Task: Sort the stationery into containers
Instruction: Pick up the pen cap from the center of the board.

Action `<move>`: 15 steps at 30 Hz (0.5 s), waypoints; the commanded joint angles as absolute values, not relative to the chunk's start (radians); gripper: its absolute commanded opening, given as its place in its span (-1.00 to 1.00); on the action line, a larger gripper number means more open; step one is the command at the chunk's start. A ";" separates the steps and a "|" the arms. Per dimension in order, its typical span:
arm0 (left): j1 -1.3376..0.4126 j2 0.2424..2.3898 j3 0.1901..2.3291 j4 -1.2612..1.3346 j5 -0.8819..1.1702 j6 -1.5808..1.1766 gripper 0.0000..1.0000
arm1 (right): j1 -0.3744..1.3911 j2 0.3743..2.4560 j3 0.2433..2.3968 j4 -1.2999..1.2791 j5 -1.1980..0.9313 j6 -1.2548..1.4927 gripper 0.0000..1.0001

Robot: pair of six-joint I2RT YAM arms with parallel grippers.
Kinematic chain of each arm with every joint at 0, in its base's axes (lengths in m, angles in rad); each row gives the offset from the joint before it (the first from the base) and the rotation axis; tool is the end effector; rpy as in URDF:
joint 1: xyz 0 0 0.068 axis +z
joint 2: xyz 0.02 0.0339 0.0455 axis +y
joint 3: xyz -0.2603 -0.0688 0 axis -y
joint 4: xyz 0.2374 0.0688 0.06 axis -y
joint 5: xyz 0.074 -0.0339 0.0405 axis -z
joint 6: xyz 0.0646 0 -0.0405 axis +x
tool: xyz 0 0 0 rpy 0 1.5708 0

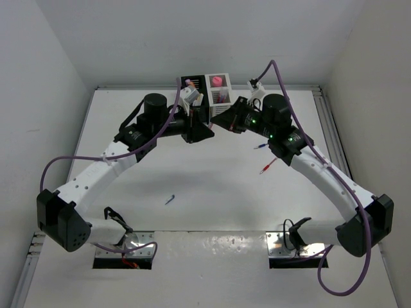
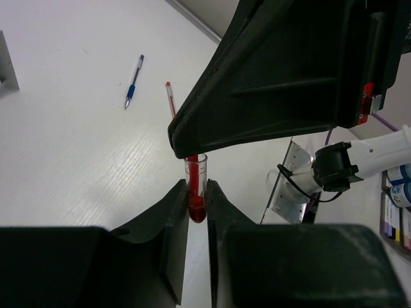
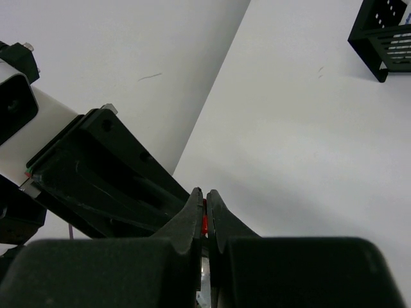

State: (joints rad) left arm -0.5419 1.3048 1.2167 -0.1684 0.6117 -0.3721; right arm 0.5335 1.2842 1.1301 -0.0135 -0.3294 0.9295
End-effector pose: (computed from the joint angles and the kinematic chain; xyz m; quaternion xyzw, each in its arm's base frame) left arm 0.2517 -0.1948 0.3713 0.2473 0.7367 -0.4710 0.4175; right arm 0.2679 0.1825 0.3635 0.0445 0.7596 0.5185 0.3902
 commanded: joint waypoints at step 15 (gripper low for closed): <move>-0.534 1.272 1.246 -0.213 0.560 -0.253 -1.00 | 0.370 1.240 1.213 -0.167 -0.321 0.793 -0.05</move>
